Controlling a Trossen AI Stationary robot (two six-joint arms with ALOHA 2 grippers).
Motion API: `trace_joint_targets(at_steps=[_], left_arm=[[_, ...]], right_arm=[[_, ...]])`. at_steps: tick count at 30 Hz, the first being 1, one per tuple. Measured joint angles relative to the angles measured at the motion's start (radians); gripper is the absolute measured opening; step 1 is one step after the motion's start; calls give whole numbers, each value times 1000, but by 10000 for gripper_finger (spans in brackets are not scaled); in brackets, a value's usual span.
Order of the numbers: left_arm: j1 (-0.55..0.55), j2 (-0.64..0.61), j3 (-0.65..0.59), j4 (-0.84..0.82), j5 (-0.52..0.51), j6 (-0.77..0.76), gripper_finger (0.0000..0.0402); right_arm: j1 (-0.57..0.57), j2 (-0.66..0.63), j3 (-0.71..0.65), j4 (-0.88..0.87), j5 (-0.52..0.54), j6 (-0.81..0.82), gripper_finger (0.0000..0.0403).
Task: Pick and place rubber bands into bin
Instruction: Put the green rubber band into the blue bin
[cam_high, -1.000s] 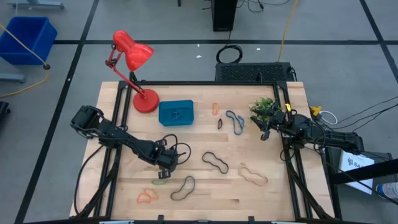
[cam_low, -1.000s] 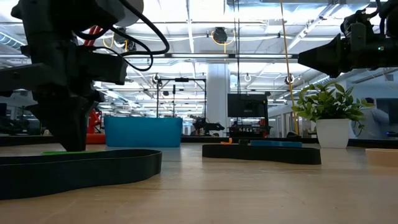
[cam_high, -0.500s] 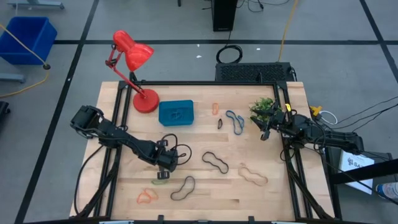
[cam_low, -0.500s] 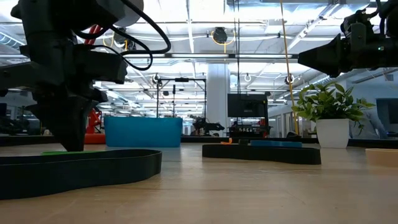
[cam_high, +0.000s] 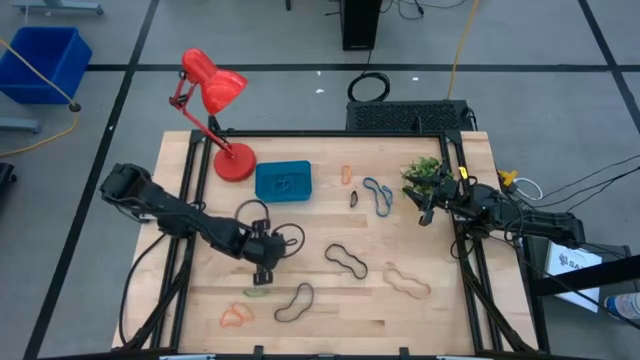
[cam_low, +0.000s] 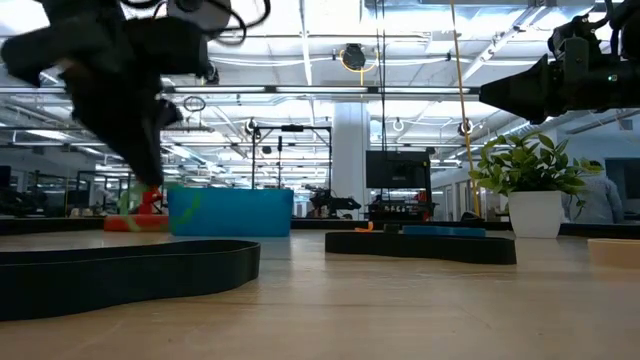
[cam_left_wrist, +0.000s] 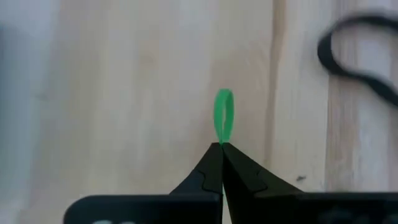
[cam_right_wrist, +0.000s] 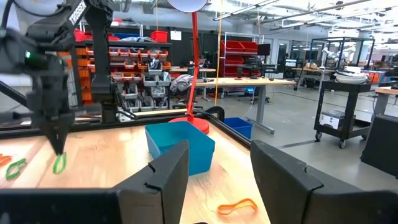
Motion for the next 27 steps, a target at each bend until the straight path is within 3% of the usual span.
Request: trace_joint_targets(at_steps=[10, 15, 20, 27], left_arm=[[49, -184, 2, 133, -246, 30, 4], [111, -227, 3, 226, -276, 127, 3], [183, -232, 2, 195, -333, 241, 2], [318, -232, 2, 155, -383, 282, 1]], right_arm=[[0, 0, 0, 0, 0, 0, 169], [0, 0, 0, -1, 0, 0, 169], [0, 3, 0, -1, 0, 0, 169], [0, 7, 0, -5, 0, -2, 169]])
